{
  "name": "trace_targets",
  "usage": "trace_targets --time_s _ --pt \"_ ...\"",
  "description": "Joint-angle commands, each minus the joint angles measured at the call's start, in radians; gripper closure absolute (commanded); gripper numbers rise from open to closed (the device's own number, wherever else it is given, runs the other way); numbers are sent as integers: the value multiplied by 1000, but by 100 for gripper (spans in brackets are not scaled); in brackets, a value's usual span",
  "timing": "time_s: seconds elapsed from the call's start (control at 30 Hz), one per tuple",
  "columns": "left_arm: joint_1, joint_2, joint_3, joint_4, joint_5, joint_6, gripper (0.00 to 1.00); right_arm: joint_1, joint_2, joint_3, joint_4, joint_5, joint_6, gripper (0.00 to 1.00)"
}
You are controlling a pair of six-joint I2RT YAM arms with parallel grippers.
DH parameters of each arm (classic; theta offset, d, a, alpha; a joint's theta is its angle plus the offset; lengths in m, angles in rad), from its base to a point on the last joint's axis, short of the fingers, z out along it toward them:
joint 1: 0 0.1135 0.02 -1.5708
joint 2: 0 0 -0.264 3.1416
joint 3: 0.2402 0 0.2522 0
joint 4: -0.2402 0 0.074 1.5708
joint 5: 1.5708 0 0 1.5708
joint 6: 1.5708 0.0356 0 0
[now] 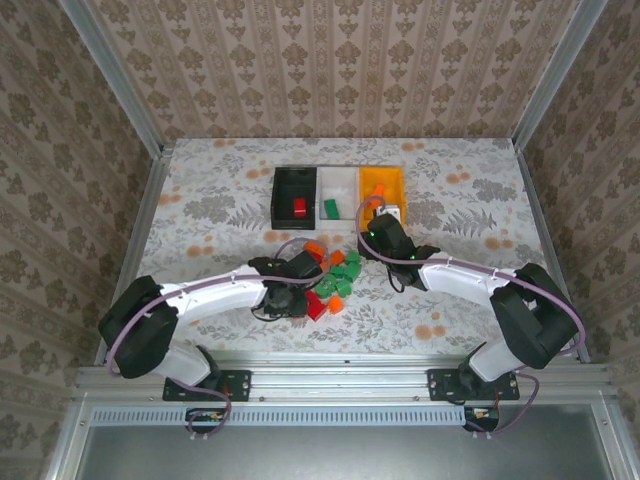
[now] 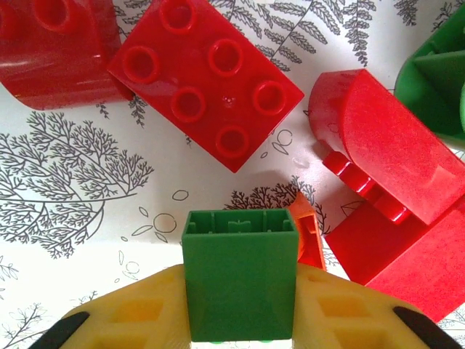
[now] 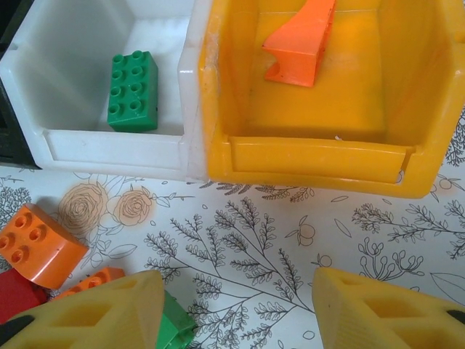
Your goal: Sort the legos into containers by color
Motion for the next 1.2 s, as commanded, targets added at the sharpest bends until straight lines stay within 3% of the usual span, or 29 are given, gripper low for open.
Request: trace_targets --time_s 0.0,0.1,0.2,0.33,0.63,0.83,1.17 --pt "-9 -52 64 -69 -42 22 74 7 -27 -12 5 28 13 43" --pt "22 -74 182 -110 -77 120 71 7 -23 -11 5 26 23 43" --pt "101 6 374 -107 -44 257 71 1 -2 -8 12 11 46 43" --pt "183 197 631 -47 20 397 72 -33 12 -13 2 30 100 44" --pt "258 639 1106 -51 146 506 73 -171 -154 -154 29 41 274 43" --pt "281 806 1268 -85 169 497 73 -173 -202 -176 29 64 278 42" --pt "288 851 1313 -117 148 500 63 -173 -197 -176 48 24 270 42"
